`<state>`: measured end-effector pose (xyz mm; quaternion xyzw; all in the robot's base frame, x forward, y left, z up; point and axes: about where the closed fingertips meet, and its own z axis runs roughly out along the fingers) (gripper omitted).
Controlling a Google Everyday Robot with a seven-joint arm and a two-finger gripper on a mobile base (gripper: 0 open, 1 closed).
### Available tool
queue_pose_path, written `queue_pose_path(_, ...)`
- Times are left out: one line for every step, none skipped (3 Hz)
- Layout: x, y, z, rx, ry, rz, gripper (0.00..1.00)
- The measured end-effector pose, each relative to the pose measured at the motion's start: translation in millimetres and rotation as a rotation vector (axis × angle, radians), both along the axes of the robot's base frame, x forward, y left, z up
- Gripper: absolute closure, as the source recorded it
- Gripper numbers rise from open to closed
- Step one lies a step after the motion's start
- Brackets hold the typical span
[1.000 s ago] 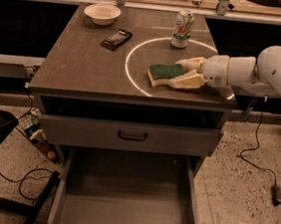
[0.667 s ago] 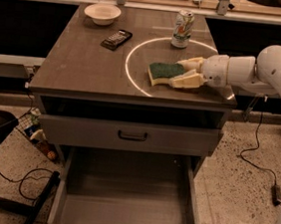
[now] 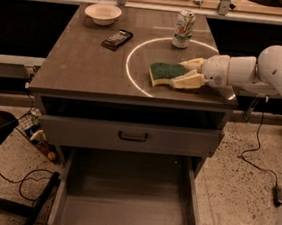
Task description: Place sponge into middle drawer
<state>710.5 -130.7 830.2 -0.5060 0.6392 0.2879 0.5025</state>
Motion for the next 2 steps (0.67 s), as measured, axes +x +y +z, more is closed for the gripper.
queue_pose_path(-9.9, -6.2, 15.3, -0.012, -0.001, -0.012, 1.0)
queue_pose_path(-38.0, -23.0, 46.7, -0.02, -0.035, -0.061, 1.0)
